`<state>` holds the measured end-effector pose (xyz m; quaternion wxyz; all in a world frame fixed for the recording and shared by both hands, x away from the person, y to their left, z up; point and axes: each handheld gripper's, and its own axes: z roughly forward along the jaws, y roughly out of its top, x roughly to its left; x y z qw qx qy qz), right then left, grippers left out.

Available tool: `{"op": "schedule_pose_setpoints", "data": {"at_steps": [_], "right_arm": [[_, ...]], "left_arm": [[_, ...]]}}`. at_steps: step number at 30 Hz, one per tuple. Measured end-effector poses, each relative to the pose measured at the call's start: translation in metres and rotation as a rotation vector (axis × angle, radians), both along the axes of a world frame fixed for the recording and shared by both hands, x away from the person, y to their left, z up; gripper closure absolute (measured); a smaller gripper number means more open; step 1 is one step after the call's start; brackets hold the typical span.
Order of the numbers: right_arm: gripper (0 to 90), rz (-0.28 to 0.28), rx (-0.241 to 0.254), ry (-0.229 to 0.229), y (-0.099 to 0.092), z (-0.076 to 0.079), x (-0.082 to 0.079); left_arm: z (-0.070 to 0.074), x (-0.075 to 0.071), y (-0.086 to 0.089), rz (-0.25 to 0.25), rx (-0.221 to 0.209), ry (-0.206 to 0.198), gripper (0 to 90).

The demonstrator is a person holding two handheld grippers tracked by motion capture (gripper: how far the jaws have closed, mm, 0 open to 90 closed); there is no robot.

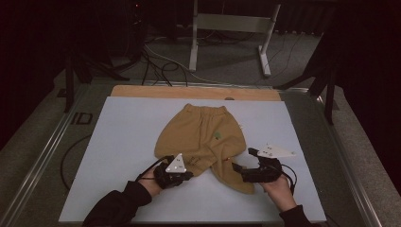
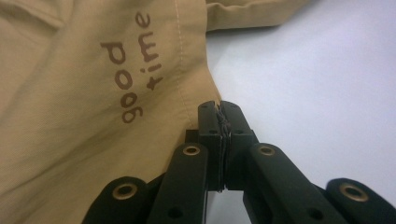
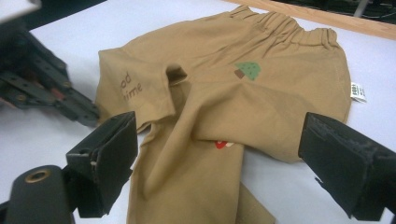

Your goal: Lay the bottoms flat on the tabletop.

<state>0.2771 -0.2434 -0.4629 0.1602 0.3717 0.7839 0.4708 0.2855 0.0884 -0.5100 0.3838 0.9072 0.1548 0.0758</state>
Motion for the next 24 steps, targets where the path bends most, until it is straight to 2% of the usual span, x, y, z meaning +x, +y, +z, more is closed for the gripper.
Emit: {"op": "schedule_pose_setpoints", "data": {"at_steps": [8,11,14,15,16,17,18,19,21,22,23,24], "right_arm": [[12.1,0.003,-0.001,-0.005,0.001,0.002,-0.002],[12.1,0.004,0.002,-0.004,0.002,0.003,-0.003],[12.1,0.005,-0.005,-0.009,0.002,0.004,-0.004],[12.1,0.006,-0.005,-0.009,0.002,0.004,-0.004],[12.1,0.007,-0.007,-0.011,0.002,0.004,-0.004],[12.1,0.007,-0.007,-0.011,0.002,0.004,-0.005],[12.1,0.008,-0.006,-0.009,0.002,0.004,-0.005],[12.1,0.006,-0.005,-0.007,0.002,0.004,-0.006],[12.1,0.007,-0.008,-0.007,0.001,0.004,-0.007],[12.1,0.005,-0.008,-0.006,0.001,0.004,-0.007],[12.1,0.005,-0.008,-0.006,0.001,0.004,-0.007],[12.1,0.004,-0.006,-0.005,0.0,0.003,-0.007]], "left_arm": [[0.028,-0.022,0.035,-0.015,-0.066,-0.027,89.4],[0.033,-0.028,0.055,-0.021,-0.084,0.005,89.3],[0.032,-0.032,0.073,-0.019,-0.108,0.042,89.2],[0.032,-0.032,0.073,-0.019,-0.108,0.042,89.2],[0.028,-0.036,0.085,-0.013,-0.1,0.052,89.1],[0.028,-0.036,0.085,-0.013,-0.1,0.052,89.1],[0.025,-0.038,0.094,-0.027,-0.106,0.073,89.0],[0.024,-0.039,0.1,-0.044,-0.094,0.077,89.0],[0.023,-0.04,0.104,-0.048,-0.093,0.071,88.6],[0.023,-0.038,0.116,-0.034,-0.111,0.083,88.5],[0.023,-0.038,0.116,-0.034,-0.111,0.083,88.4],[0.023,-0.037,0.127,-0.035,-0.113,0.082,88.4]]}}
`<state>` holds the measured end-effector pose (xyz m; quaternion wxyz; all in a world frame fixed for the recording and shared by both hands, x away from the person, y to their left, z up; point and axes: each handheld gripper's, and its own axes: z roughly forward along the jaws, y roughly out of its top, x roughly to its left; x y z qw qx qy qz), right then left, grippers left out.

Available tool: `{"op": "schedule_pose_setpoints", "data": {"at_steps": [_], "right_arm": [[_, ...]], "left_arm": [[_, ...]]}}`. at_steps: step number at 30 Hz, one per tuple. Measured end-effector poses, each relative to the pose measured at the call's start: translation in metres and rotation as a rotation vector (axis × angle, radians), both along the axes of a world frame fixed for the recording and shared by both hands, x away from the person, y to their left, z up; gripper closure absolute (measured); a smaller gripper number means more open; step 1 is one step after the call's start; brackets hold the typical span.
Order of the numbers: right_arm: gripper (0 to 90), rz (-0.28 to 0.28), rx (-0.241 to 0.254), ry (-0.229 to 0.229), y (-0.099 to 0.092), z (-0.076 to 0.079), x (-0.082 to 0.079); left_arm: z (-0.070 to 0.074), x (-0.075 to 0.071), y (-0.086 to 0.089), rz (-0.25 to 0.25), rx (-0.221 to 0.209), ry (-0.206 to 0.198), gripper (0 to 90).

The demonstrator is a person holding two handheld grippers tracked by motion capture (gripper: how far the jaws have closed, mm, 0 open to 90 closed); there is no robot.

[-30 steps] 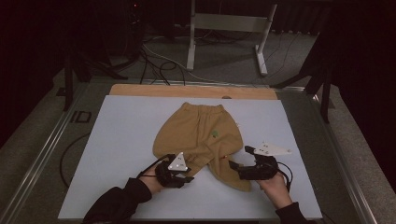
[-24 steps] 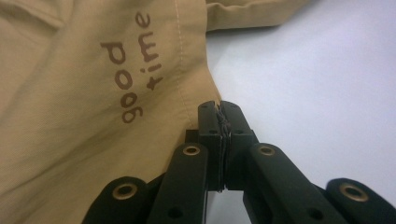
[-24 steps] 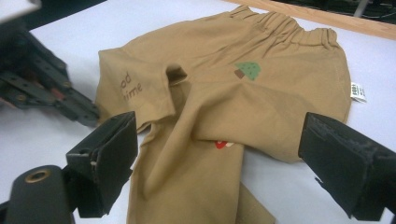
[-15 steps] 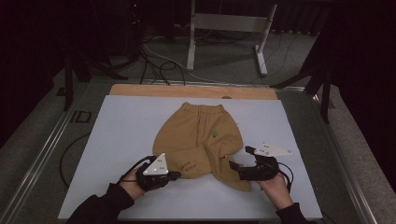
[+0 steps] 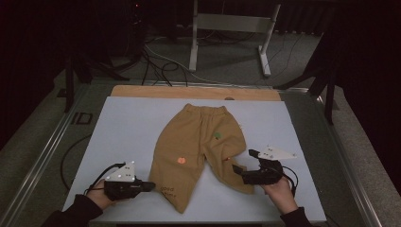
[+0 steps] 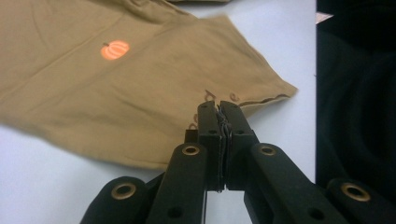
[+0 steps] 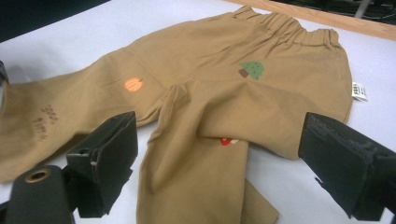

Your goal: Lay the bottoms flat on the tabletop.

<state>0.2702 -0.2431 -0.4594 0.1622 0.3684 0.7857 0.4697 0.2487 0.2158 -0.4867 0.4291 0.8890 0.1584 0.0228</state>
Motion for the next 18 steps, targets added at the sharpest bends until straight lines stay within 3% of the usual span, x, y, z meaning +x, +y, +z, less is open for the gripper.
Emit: {"op": "schedule_pose_setpoints", "data": {"at_steps": [7,9,11,12,14,16,18], "right_arm": [[12.1,-0.002,0.0,0.004,0.0,0.001,0.0],[12.1,0.0,0.0,0.004,0.0,0.0,0.0],[12.1,0.003,0.0,0.002,0.001,0.0,-0.001],[12.1,0.009,0.001,0.0,0.001,0.0,-0.001],[12.1,0.009,0.001,-0.006,0.001,0.001,-0.002],[12.1,0.014,0.016,-0.008,-0.001,0.001,-0.003],[12.1,0.017,0.011,-0.015,-0.002,0.001,-0.004]], "left_arm": [[-0.001,-0.002,0.017,0.001,-0.014,0.0,87.5],[-0.004,-0.003,0.022,-0.014,-0.03,0.03,83.7],[-0.005,-0.005,0.021,-0.018,-0.041,0.041,67.2],[-0.005,-0.006,0.021,-0.011,-0.046,0.036,53.3],[-0.004,-0.008,0.02,0.035,-0.059,0.021,30.8],[-0.003,-0.007,0.018,0.053,-0.084,0.029,18.6],[-0.002,-0.007,0.016,0.091,-0.112,0.025,12.6]]}}
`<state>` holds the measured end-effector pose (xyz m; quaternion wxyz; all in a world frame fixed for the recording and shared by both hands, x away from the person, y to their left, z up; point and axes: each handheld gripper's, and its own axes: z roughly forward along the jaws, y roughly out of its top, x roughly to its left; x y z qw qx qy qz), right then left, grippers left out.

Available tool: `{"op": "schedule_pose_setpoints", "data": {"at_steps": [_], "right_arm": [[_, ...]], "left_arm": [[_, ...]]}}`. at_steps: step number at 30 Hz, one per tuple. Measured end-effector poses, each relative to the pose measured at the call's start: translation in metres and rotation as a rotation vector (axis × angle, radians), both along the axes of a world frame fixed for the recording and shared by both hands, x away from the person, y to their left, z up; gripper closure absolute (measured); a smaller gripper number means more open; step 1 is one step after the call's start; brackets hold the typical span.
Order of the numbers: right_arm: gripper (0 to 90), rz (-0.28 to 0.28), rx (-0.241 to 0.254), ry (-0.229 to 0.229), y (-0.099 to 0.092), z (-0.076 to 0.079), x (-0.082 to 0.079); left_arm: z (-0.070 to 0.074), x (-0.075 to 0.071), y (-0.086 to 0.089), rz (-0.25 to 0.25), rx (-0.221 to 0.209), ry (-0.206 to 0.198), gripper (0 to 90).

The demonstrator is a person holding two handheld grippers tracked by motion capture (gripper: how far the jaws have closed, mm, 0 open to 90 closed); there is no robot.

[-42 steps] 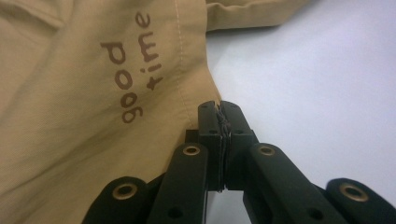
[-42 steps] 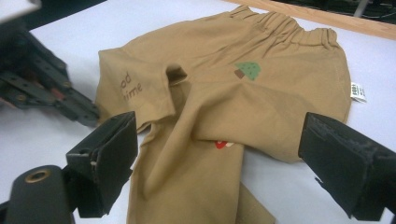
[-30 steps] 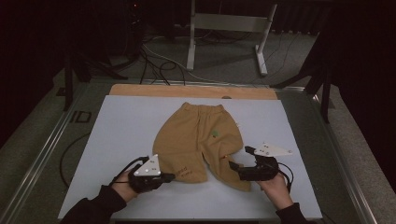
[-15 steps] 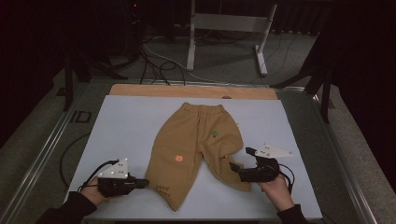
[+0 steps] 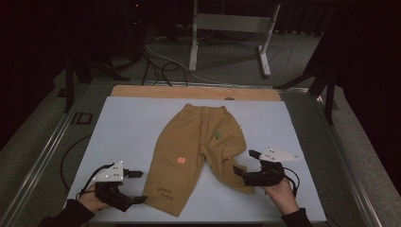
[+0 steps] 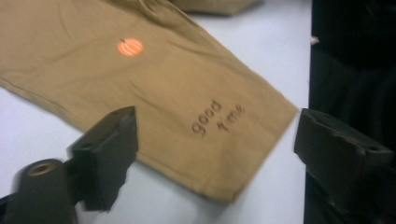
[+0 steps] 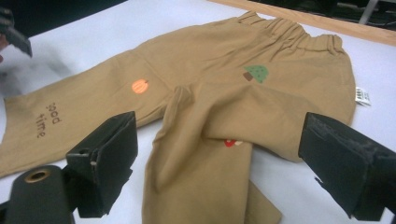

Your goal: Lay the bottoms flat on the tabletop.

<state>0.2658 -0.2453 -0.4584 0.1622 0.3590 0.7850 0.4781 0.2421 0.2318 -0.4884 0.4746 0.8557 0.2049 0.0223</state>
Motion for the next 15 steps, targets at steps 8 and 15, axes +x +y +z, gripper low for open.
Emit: {"op": "schedule_pose_setpoints", "data": {"at_steps": [8,15], "right_arm": [[14.3,0.053,0.009,0.004,-0.01,-0.004,-0.008],[16.0,0.137,-0.029,0.047,-0.012,-0.013,-0.02]], "left_arm": [[0.014,-0.007,-0.004,0.102,-0.071,-0.107,2.3],[0.021,-0.013,-0.006,0.116,-0.065,-0.154,2.3]]}}
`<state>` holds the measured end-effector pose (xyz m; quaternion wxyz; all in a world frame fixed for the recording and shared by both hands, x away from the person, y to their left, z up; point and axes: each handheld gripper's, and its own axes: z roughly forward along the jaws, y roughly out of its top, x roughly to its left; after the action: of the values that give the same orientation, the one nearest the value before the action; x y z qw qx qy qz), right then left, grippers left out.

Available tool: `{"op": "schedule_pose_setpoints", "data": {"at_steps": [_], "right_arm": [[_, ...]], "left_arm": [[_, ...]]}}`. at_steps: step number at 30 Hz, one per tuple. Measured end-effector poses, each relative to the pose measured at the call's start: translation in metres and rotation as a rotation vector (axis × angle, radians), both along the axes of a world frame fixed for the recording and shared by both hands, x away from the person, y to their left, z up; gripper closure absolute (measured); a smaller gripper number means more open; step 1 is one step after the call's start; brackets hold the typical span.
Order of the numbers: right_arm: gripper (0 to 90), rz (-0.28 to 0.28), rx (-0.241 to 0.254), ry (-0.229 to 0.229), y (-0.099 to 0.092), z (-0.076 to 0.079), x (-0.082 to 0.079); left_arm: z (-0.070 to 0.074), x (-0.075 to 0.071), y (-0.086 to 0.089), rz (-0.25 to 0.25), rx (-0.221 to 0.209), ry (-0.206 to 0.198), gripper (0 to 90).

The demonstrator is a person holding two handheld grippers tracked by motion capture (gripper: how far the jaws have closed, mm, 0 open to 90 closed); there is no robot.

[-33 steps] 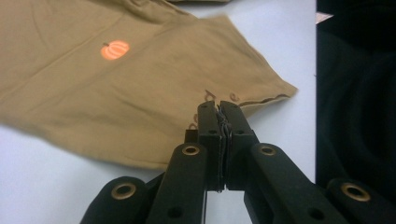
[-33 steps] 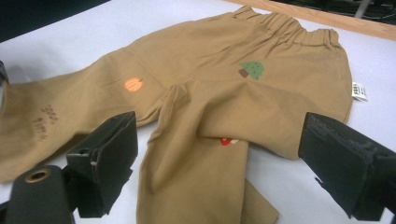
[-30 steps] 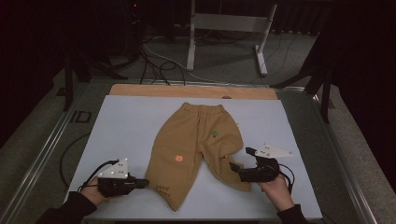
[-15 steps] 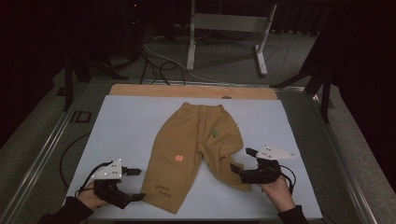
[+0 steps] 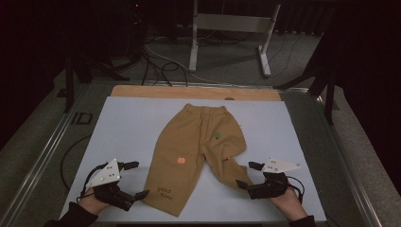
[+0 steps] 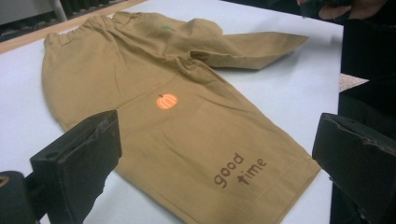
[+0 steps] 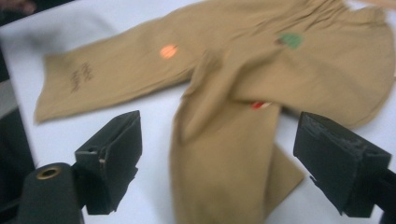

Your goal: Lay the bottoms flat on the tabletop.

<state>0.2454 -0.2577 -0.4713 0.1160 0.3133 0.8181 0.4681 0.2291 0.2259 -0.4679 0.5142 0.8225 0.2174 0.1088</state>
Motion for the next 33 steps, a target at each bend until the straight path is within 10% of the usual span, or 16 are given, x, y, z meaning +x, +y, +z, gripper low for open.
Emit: {"op": "schedule_pose_setpoints", "data": {"at_steps": [3,6,16,20,33], "right_arm": [[17.9,0.036,0.011,0.012,0.0,-0.002,-0.005],[38.1,0.089,-0.016,0.02,0.0,-0.008,-0.017],[59.6,0.1,-0.227,0.039,-0.001,-0.034,-0.021],[81.0,0.111,-0.314,0.003,0.001,-0.041,-0.017],[90.0,0.114,-0.195,-0.021,0.012,-0.008,-0.02]], "left_arm": [[0.0,0.0,0.001,0.002,-0.013,0.0,2.8],[-0.002,-0.001,0.002,-0.003,-0.021,0.007,2.9],[-0.007,0.002,0.004,0.009,-0.021,0.024,3.2],[-0.008,0.002,0.005,0.014,-0.023,0.022,3.4],[-0.008,0.003,0.007,0.027,-0.028,0.025,4.1]]}}
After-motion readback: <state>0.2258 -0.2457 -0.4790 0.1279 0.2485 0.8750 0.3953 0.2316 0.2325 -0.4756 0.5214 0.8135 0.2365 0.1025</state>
